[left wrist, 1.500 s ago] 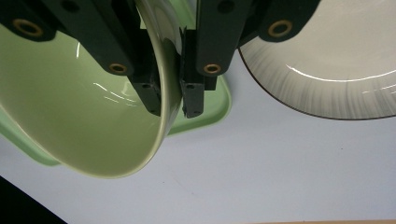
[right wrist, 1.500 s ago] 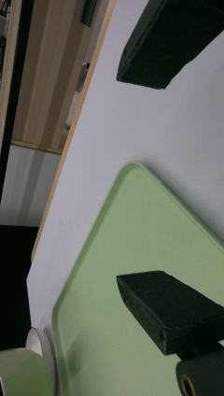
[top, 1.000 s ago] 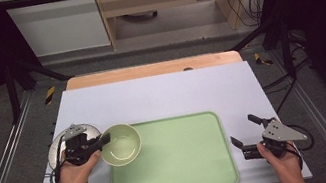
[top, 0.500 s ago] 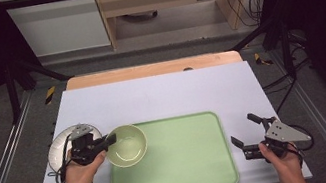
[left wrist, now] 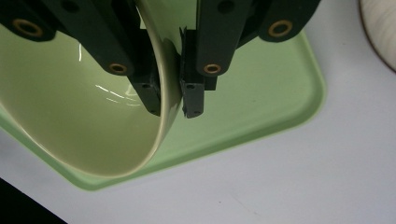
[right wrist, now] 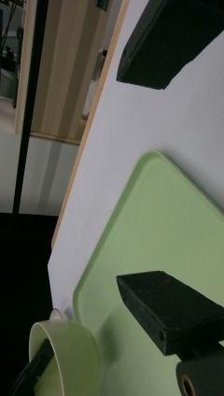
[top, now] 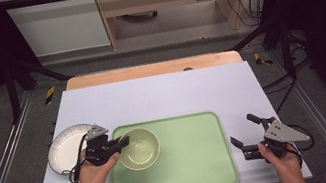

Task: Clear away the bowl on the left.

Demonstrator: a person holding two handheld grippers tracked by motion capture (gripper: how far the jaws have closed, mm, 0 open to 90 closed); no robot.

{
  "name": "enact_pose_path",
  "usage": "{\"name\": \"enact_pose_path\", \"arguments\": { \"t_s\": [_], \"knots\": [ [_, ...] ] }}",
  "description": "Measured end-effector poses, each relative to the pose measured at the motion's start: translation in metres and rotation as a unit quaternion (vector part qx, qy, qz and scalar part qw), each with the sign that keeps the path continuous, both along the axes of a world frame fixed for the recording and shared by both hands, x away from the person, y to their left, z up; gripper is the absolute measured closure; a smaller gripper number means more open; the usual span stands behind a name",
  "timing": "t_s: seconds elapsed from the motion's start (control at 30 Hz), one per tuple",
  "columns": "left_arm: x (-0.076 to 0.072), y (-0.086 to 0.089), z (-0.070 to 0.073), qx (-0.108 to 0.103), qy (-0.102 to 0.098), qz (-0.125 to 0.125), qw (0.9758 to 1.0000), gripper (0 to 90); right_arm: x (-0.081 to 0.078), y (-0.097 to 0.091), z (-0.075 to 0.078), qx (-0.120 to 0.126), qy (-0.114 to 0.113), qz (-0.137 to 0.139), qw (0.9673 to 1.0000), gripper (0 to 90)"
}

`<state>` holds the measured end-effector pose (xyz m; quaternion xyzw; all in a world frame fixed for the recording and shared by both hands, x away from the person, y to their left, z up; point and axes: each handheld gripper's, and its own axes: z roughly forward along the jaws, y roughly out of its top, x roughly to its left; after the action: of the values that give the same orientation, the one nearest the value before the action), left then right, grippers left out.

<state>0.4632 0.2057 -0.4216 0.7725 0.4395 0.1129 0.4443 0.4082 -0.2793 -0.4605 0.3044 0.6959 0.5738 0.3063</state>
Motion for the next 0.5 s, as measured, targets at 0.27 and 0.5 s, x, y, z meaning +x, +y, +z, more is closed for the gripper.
{"name": "enact_pose_path", "arguments": {
  "t_s": [0.27, 0.5],
  "knots": [
    [-0.001, -0.018, -0.005, 0.004, 0.006, -0.021, 0.9997, 81.8, 0.0, 0.001, 0.0, -0.004, 0.0, 0.001, 1.0, 4.5],
    [0.002, -0.018, -0.002, -0.008, 0.007, -0.021, 0.9997, 81.8, 0.0, 0.001, -0.001, -0.002, 0.004, 0.0, 1.0, 4.5]
  ]
}}
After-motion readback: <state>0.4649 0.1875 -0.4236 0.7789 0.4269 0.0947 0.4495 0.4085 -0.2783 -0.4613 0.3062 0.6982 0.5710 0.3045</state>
